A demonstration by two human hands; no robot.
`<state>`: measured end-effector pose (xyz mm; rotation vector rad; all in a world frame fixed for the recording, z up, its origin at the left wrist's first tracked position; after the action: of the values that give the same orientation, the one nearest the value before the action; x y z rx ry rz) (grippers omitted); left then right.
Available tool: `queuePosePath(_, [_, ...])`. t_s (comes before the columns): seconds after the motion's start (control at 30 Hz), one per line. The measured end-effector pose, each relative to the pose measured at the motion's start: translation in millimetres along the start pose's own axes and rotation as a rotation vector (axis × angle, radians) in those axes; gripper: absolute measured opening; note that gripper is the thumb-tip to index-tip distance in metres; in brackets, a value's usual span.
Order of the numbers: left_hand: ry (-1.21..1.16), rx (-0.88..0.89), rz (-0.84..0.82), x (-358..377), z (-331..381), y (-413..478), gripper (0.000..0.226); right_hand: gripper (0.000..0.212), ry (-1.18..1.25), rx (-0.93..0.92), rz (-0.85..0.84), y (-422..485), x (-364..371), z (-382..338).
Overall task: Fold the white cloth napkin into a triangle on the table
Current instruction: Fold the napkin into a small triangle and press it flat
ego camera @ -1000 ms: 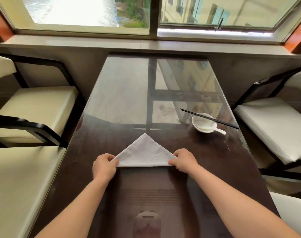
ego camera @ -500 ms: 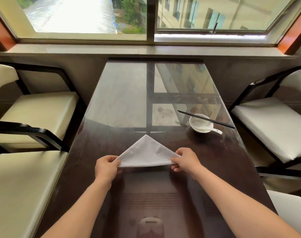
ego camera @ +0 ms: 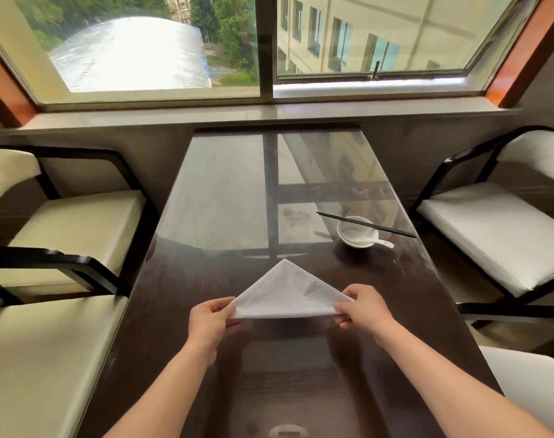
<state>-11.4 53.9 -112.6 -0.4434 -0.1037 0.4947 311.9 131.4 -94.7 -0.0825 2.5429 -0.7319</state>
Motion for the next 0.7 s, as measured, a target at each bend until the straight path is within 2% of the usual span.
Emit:
queuePosePath(0.47, [0.124,0.025,-0.118,99,-3,-20,0.011,0.003,0.017,0.068,0.154,-8,-89,55])
queuePosePath(0.7, [0.314,0.056,-0.128,141,-11,-6,0.014,0.002,0.012,0.115,0.214,11,-121,73])
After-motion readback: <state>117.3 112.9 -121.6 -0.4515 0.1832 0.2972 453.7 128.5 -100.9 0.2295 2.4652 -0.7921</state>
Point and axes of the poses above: each hand's wrist, its own y-axis towards the middle knuckle, its own x-axis out of the palm, z = x × y, the point moved 6 cm from there along y, towards the middle knuckle, and after that the axes turned 5 degrees about x, right-handed, at the moved point
